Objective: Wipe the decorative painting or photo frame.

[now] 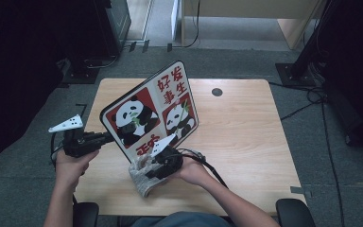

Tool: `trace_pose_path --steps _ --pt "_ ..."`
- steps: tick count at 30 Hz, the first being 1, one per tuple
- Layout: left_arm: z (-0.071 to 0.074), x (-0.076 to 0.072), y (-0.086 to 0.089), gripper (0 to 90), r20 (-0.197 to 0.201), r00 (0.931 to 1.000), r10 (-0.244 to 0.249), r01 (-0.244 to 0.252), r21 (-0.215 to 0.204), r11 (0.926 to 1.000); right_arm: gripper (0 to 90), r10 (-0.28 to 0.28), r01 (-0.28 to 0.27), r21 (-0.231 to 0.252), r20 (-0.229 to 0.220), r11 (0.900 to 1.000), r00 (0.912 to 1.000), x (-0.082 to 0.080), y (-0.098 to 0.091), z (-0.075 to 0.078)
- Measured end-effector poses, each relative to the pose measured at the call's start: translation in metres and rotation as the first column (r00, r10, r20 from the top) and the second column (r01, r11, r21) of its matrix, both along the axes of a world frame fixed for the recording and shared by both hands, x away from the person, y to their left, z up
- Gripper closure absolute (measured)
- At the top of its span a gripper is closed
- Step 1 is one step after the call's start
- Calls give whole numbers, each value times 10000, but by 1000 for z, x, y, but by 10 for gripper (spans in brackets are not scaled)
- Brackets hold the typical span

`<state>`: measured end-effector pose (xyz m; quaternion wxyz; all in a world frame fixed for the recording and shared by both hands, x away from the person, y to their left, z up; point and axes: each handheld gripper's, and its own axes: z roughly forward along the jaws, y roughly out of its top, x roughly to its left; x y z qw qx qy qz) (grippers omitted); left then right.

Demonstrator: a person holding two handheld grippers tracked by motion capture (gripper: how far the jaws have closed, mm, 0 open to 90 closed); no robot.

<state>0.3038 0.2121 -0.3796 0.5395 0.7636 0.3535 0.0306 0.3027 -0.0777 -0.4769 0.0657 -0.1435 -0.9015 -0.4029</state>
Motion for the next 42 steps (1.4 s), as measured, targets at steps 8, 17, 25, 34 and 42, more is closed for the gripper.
trace_pose_path --steps 8,17,25,34,42 --pt "0 0 0 829 -27 10000 39 -40 -28 10000 560 -32 26 -274 -226 9996 9997 -1 -2 -11" --pt "-1 1 0 812 -89 9999 69 -68 46 10000 566 67 -71 -370 -117 9993 9999 -2 -2 -3" --pt "-1 1 0 801 -45 10000 76 -76 13 10000 569 49 -49 5 -15 10000 10000 -4 -4 22" --pt "-1 1 3 788 -22 10000 71 -70 30 10000 569 248 -266 584 325 9979 9992 -5 4 74" --pt "-3 -1 11 767 -61 9995 294 -294 67 9995 569 490 -538 707 687 9960 9964 -2 19 114"
